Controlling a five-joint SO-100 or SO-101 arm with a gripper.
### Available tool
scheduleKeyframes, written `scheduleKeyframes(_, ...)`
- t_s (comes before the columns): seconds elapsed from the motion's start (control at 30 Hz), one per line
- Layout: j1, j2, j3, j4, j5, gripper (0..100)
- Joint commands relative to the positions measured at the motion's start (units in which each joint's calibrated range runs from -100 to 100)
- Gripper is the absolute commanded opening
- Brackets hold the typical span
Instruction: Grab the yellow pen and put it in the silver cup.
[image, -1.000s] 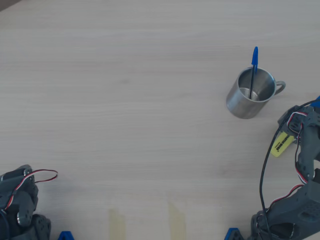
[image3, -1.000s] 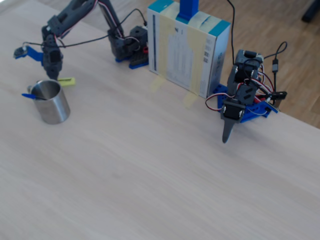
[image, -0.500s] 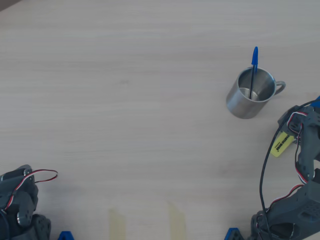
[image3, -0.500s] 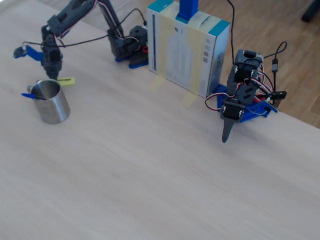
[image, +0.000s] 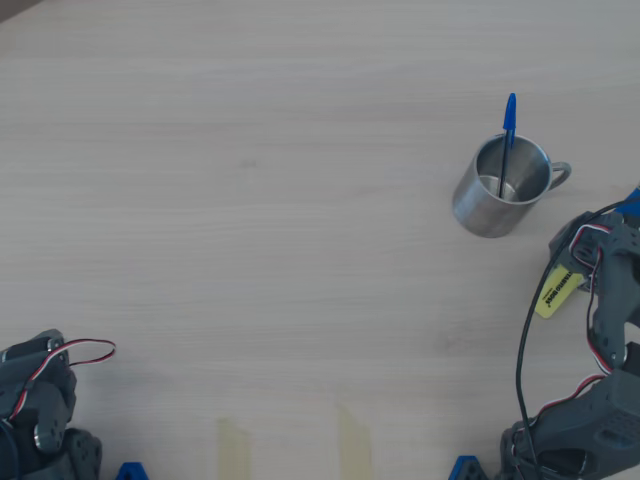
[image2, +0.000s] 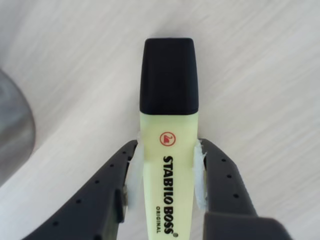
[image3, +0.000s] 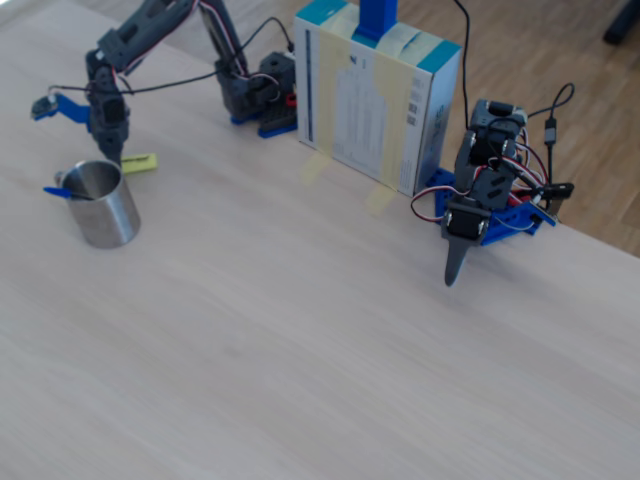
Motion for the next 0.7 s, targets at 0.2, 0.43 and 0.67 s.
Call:
scheduleKeyframes(0.2, -1.0, -6.3, -0.3, -0.4, 0.2, 11)
scheduleKeyframes(0.43, -2.0, -9.9, -0.3, -0.7, 0.2, 11)
scheduleKeyframes(0.67, -3.2, -14.2, -0.3, -0.2, 0.2, 11)
